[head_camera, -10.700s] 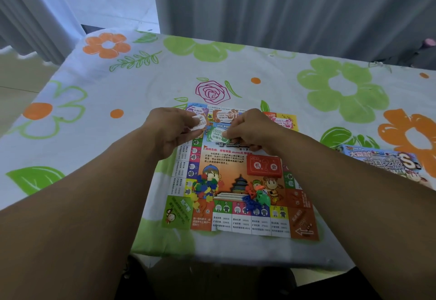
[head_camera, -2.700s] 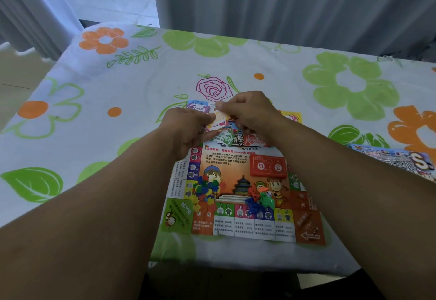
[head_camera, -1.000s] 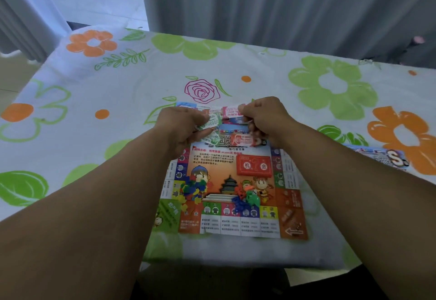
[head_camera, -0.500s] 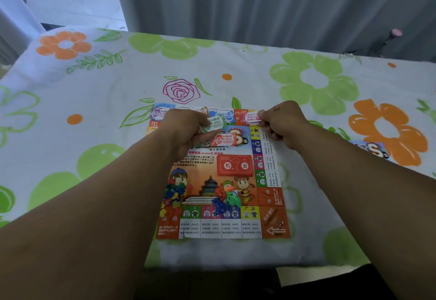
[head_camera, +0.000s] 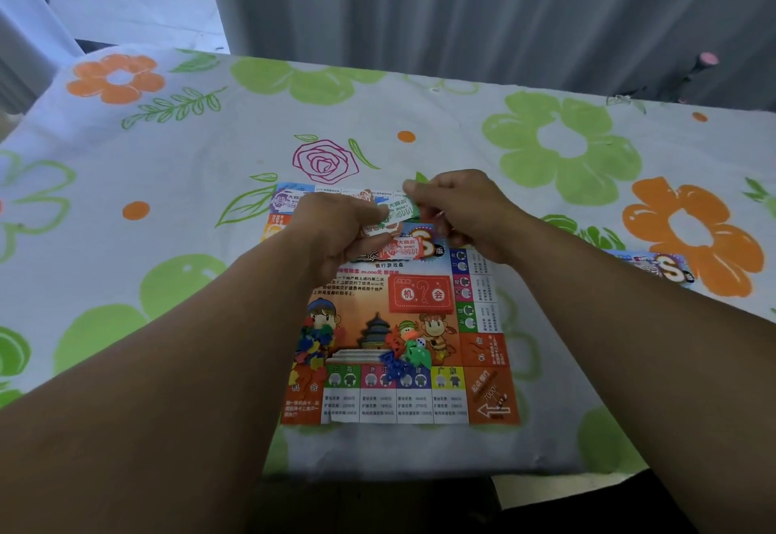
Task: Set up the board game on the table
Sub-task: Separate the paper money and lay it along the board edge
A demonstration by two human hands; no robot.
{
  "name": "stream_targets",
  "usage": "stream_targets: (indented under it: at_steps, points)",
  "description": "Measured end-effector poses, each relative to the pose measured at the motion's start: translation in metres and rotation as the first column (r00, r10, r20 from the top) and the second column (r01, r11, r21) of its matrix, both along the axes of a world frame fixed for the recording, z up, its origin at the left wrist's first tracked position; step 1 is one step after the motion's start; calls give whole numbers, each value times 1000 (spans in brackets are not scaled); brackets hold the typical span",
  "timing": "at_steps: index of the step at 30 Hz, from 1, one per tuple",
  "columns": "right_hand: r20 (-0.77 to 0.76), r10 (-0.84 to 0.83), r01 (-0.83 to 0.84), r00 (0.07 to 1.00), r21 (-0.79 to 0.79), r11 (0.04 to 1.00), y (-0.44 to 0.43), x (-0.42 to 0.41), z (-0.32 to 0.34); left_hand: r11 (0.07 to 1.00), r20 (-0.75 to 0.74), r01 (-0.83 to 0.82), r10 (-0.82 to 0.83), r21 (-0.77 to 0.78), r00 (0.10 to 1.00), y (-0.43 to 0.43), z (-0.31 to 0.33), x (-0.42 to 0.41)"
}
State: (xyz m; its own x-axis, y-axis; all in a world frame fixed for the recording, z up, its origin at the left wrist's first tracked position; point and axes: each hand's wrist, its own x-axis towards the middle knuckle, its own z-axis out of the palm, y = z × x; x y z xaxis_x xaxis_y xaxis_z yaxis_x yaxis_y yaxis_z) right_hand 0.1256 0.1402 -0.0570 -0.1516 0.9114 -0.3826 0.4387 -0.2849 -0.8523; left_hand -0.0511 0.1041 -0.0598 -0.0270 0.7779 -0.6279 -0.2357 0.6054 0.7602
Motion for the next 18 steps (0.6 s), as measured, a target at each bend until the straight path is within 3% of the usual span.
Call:
stream_targets:
  at_steps: [7, 15, 18]
  points:
    - [-44, 33, -32, 998, 26, 999, 0, -23, -3, 998, -40, -59, 60, 23, 997, -4, 0, -14]
    - [-64, 11, -14, 998, -40, 999, 1, -48, -8, 978, -118, -207, 207, 15, 971, -8, -1, -54]
    - [-29, 23, -26, 999, -111, 993, 0, -56, -12, 971, -143, -225, 234, 77, 962, -13, -2, -67]
